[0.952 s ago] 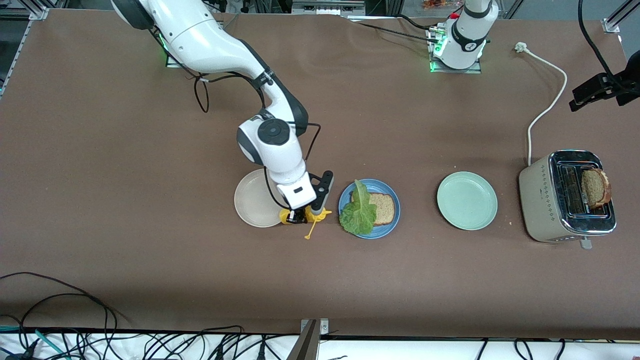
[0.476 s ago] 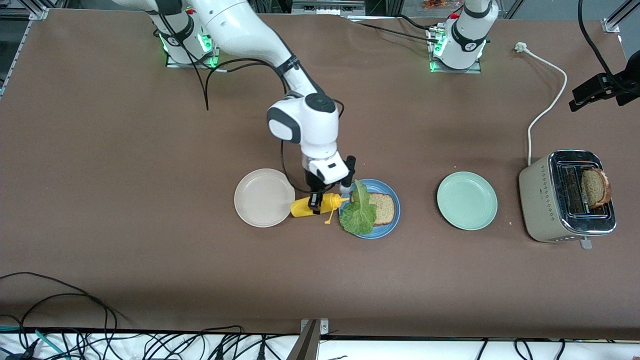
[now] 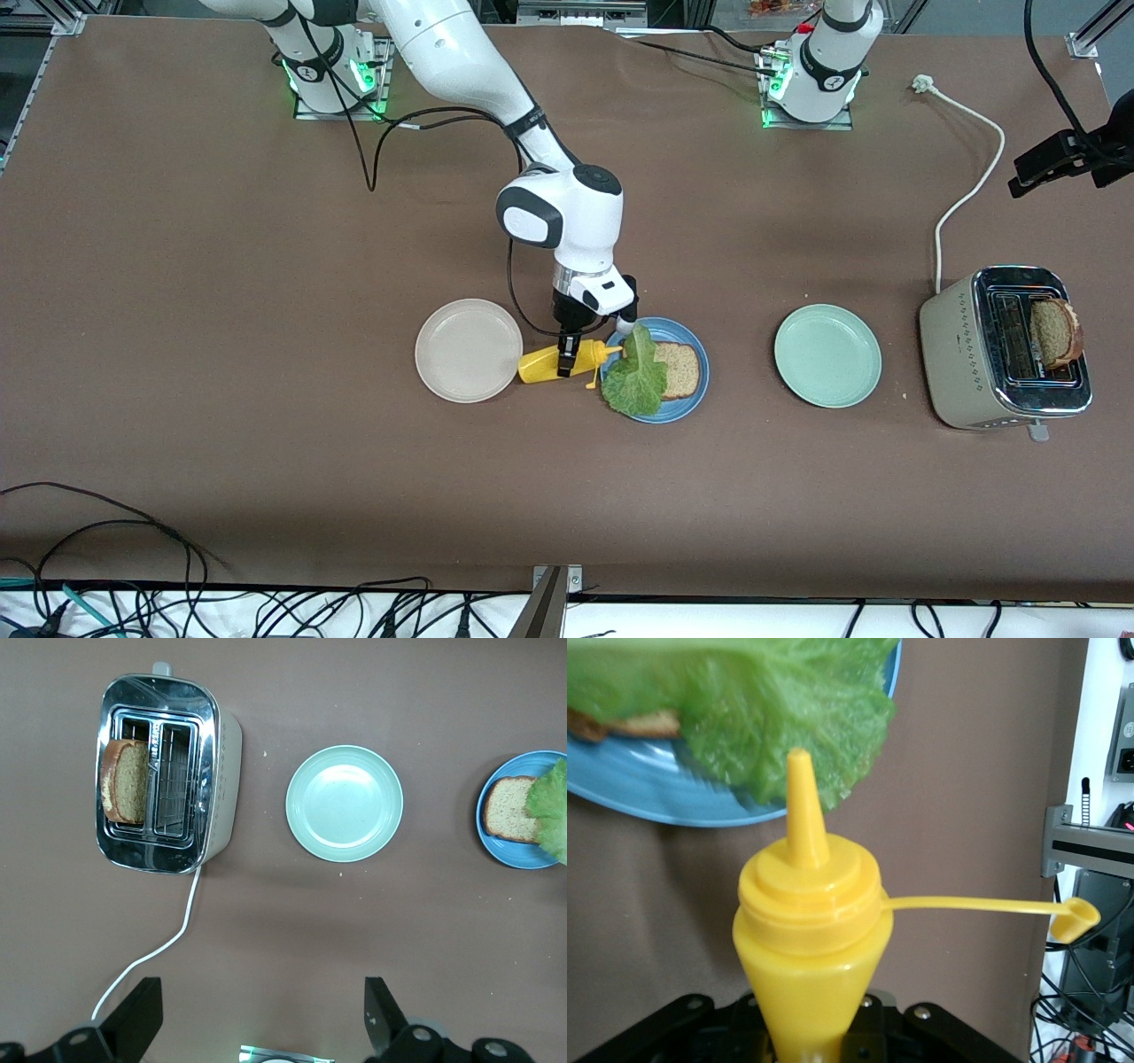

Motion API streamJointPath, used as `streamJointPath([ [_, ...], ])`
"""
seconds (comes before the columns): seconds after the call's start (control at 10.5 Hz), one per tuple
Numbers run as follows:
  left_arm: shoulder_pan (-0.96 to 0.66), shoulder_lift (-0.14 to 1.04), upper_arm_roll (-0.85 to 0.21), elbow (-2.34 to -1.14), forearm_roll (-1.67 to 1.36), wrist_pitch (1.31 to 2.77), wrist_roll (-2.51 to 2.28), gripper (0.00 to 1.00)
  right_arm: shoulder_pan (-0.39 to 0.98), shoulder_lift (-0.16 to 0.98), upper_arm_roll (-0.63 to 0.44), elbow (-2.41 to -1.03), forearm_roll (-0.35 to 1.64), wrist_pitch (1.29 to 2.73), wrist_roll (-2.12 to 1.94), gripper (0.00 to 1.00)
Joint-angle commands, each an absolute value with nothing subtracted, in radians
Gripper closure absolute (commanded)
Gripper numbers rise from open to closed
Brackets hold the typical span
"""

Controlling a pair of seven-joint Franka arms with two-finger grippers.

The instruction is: Make sandwich in blue plate with both arms

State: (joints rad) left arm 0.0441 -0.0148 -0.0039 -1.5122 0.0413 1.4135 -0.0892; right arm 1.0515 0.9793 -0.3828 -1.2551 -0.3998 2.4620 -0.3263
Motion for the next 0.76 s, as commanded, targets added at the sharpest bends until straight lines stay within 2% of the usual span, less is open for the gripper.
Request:
streamJointPath([
  [0.0, 0.043, -0.003, -0.009, -1.482, 0.075, 1.393, -0.094, 0.00, 1.077, 1.042, -0.429, -1.184, -0.465, 2.439, -0.307, 0.98],
  [0.29, 0.043, -0.003, -0.009, -1.482, 0.075, 1.393, -0.094, 0.00, 1.138, 1.083, -0.495, -1.183, -0.497, 2.434, -0.305, 1.00],
  [0.48, 0.043, -0.003, -0.009, -1.482, 0.077, 1.393, -0.094, 0.00, 1.208, 1.106, -0.576, -1.183, -0.511, 2.387, -0.285, 1.00],
  [0.67, 0.043, -0.003, -0.009, -1.482, 0.075, 1.393, -0.094, 0.00, 1.229, 1.118, -0.591, -1.161, -0.599, 2.303, -0.275, 1.00],
])
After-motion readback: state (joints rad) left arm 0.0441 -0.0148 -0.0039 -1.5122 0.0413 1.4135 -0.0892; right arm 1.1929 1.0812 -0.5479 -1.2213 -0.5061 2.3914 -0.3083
